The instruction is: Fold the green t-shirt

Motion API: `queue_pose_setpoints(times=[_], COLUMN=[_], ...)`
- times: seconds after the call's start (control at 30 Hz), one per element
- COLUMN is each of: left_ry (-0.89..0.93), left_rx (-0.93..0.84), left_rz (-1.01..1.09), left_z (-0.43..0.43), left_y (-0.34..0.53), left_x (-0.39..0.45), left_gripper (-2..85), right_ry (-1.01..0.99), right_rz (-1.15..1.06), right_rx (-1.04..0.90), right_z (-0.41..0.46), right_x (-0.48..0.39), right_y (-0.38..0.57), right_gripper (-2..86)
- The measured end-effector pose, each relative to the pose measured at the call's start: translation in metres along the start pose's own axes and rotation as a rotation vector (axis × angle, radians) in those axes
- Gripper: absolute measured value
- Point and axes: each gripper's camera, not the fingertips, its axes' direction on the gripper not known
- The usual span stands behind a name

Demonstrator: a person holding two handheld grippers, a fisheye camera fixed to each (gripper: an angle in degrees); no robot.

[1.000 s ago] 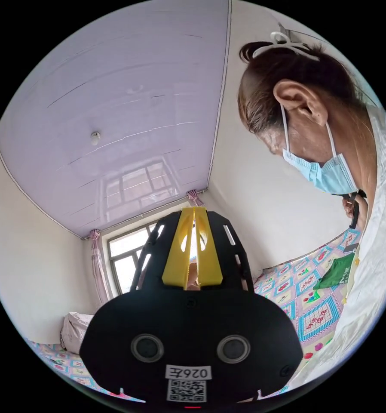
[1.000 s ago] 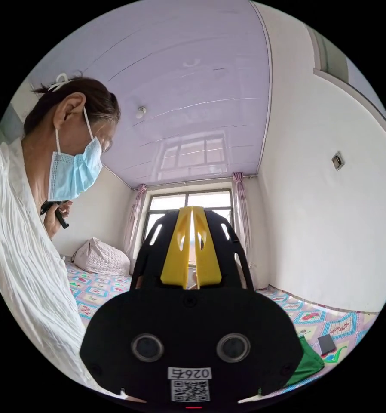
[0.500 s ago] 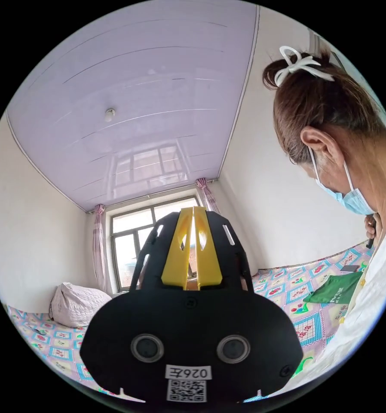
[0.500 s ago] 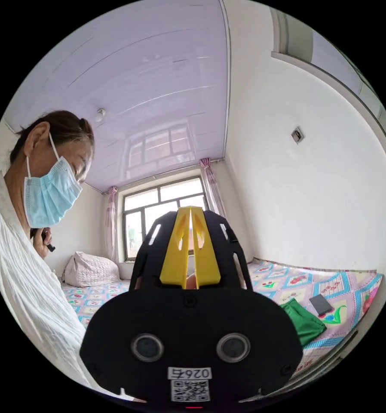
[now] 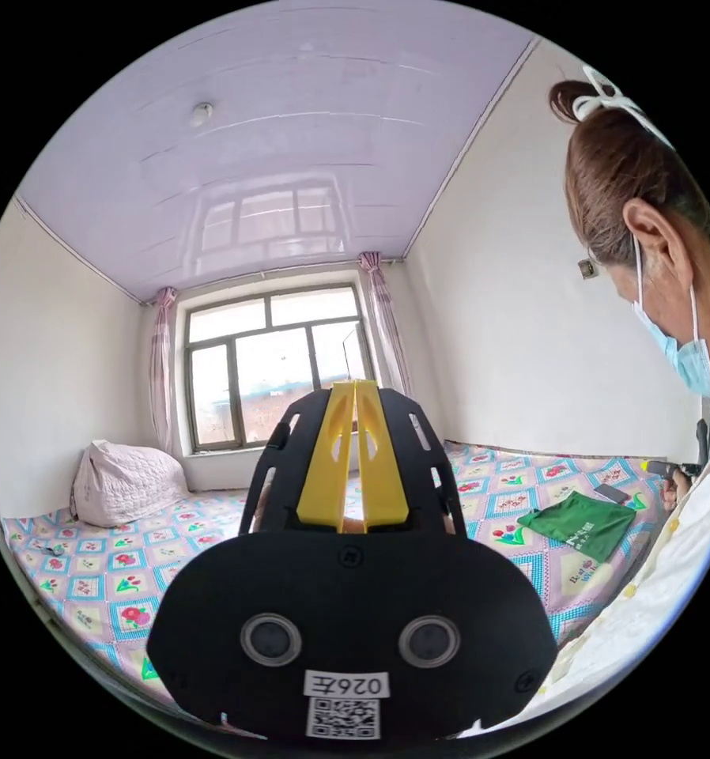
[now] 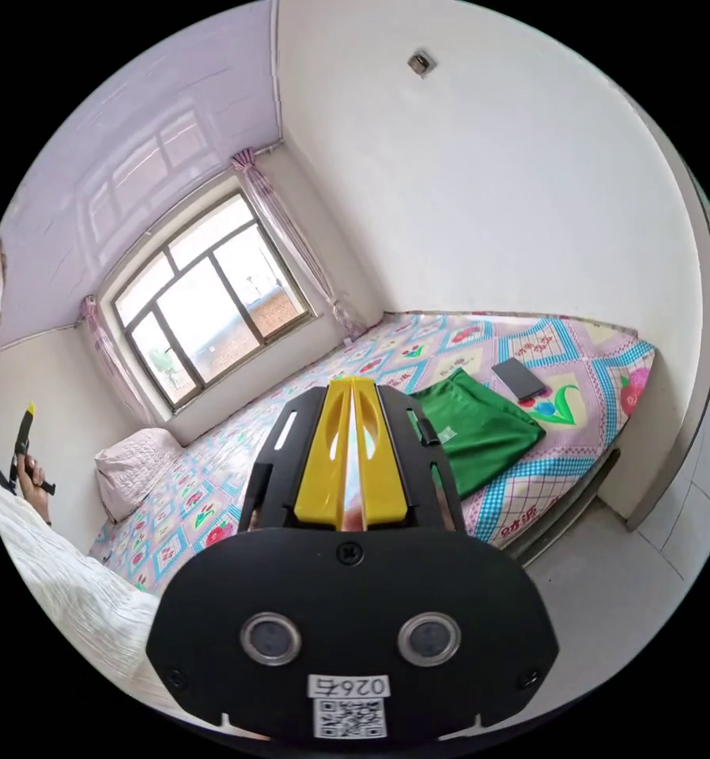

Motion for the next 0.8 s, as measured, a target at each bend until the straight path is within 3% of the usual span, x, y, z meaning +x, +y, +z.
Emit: queue_pose_setpoints(times=[0.37, 0.8], left_ry=[0.079, 0.078], left_rx=[-0.241, -0.444], left_rz=[-0.319, -0.497], left_z=[0.096, 0.173], left_y=[0.032, 0.07], left_x=[-0.081, -0.153], left_gripper=[-1.0, -1.0], right_ry=[0.247, 0.41], right_rz=[0.179, 0.241], right_rx=[-0.308, -0.385], right_z=[0.131, 0.211], right_x=[0.11, 0.17], right_y=[0.012, -0.008], right_gripper=[-0.6, 3.9])
